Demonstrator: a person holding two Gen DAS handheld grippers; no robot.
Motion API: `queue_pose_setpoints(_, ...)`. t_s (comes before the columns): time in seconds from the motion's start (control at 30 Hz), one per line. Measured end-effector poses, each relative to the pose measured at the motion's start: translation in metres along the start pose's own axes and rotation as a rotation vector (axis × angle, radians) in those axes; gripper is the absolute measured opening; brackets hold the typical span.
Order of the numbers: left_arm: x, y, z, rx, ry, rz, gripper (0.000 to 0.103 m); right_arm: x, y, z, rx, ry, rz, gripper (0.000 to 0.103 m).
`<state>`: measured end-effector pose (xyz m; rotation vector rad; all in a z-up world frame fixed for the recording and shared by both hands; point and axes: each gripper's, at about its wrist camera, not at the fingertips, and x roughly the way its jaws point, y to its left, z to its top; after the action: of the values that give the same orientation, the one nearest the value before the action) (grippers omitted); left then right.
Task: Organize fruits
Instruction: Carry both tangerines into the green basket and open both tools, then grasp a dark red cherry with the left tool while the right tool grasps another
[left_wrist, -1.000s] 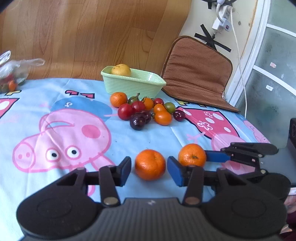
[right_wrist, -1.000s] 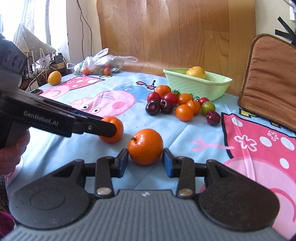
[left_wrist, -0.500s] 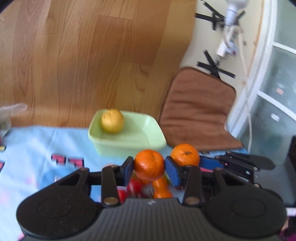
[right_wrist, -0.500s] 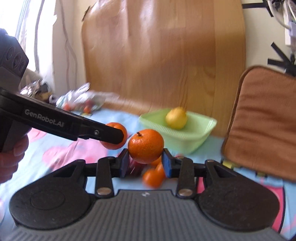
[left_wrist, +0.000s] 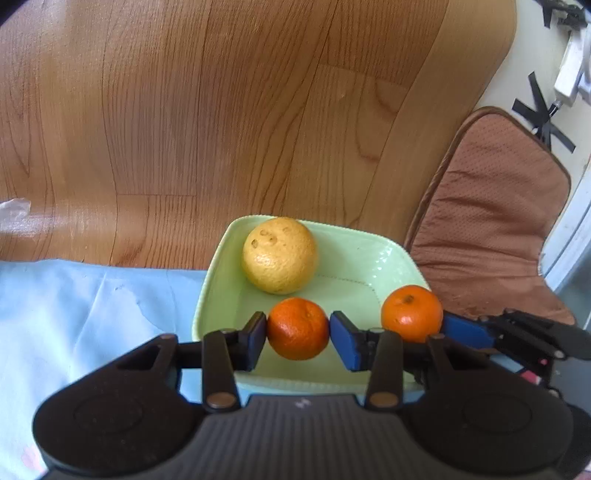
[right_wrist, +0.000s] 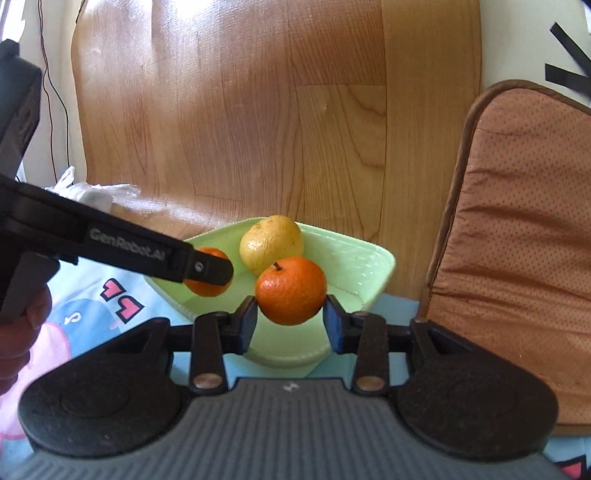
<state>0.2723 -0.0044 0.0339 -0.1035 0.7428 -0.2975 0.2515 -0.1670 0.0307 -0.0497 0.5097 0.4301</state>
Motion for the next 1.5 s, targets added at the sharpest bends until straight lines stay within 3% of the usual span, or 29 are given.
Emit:
queue_pose_setpoints(0.13,-0.012,0.002,-0.003,-0.004,-0.027,0.012,0.046,-0.002,-0.001,0.001,-0.002,-0.007,-0.002,0.043)
queue_pose_setpoints(0.23,-0.046,0.007,-0.009,-0.027,-0.082,-0.015,0.049,-0.021,-0.009,0.003,0.026,-0.030,0.004,0.043)
queue_pose_setpoints(0.4,-0.108,0.005,-0.050,-0.003,-0.151,-0.052,0.054,-0.067,-0.023,-0.014,0.071,-0.018,0.039,0.042)
queue_pose_setpoints(0.6,-0.131,-0.002,-0.109,0.008,-0.103,-0.096,0.055,-0.109,-0.016,-0.049,0.053,0.017,0.110,0.042)
queue_pose_setpoints(0.77,-0.123,-0.018,-0.133,0.083,-0.052,-0.072,0.055,-0.102,-0.005,-0.063,0.031,0.067,0.108,0.042)
queue_pose_setpoints(0.9,-0.105,-0.023,-0.135,0.105,-0.030,-0.032,0.050,-0.089,0.006,-0.067,-0.005,0.109,0.081,0.042)
queue_pose_setpoints(1.0,-0.100,-0.023,-0.137,0.108,-0.037,-0.028,0.038,-0.080,0.009,-0.068,-0.011,0.135,0.088,0.040)
queue_pose_setpoints(1.03,-0.101,-0.023,-0.137,0.109,-0.039,-0.027,0.028,-0.077,0.009,-0.069,-0.016,0.141,0.081,0.036)
queue_pose_setpoints(1.1,-0.105,-0.021,-0.138,0.096,-0.033,-0.038,0.028,-0.078,0.009,-0.069,-0.013,0.137,0.075,0.027)
queue_pose_setpoints(1.5,-0.162,-0.035,-0.191,0.121,-0.038,-0.072,0.028,-0.150,0.058,-0.110,-0.015,0.110,0.185,0.027)
